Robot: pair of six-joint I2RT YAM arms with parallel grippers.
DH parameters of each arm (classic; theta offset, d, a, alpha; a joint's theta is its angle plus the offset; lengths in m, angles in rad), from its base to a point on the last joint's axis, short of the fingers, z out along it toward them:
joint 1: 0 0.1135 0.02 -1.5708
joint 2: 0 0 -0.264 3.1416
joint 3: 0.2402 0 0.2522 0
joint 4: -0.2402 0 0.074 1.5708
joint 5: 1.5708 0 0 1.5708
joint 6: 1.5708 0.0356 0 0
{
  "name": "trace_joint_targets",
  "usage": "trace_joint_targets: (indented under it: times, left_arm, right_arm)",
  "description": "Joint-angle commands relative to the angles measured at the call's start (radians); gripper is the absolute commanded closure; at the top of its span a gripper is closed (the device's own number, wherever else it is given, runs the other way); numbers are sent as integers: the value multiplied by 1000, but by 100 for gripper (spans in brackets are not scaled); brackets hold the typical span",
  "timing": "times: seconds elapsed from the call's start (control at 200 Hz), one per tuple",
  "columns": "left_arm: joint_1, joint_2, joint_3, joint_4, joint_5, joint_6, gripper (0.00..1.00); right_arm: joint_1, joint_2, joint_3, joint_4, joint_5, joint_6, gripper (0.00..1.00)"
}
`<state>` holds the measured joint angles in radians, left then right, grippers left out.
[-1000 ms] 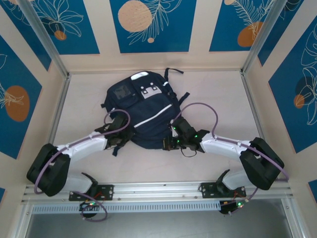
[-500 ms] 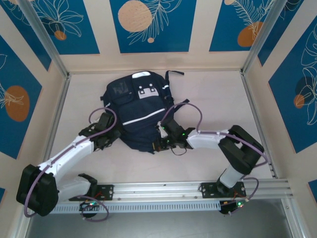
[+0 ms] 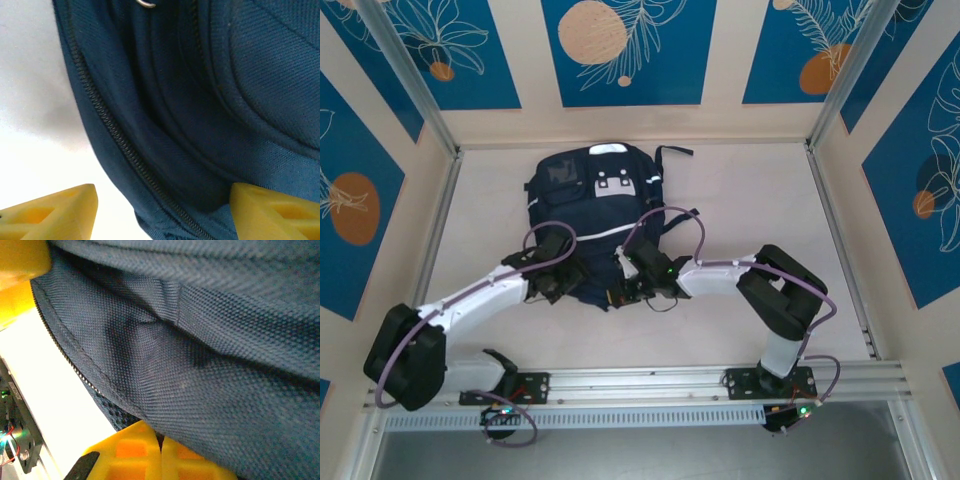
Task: Pack the student bag
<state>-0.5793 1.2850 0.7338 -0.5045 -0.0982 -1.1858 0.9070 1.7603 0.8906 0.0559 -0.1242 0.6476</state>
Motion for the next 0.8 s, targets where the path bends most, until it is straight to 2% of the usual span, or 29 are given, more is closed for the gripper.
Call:
trace_joint_targets:
  times: [0.0, 0.125, 0.19, 0.235, 0.32, 0.37, 0.465, 0.515, 0.79]
  left_arm:
    - [-7, 46, 42, 25, -30, -19, 30]
    - [-7, 95, 80, 45, -47, 11, 33]
    - [-10, 122, 101, 44, -54, 32, 40]
    - [-9, 134, 101, 45, -51, 39, 48]
    - [-9, 139, 88, 45, -52, 57, 73]
    - [-8, 130, 82, 32, -57, 75, 84]
    - [-5, 98, 79, -20, -88, 112, 96]
    - [6, 71, 68, -37, -88, 126, 100]
    - [91, -131, 8, -152, -121, 188, 100]
  right_arm:
    - [27, 39, 5, -74, -1, 9, 100]
    - [34, 45, 10, -81, 6, 7, 100]
    - [36, 41, 11, -85, 10, 6, 100]
    - [39, 35, 14, -94, 15, 5, 100]
    - [41, 20, 16, -121, 32, -1, 100]
    - [41, 9, 16, -141, 44, -5, 100]
    - [37, -12, 11, -178, 65, -19, 100]
    - [32, -21, 6, -193, 75, -34, 100]
    - [-30, -94, -35, -238, 76, -94, 100]
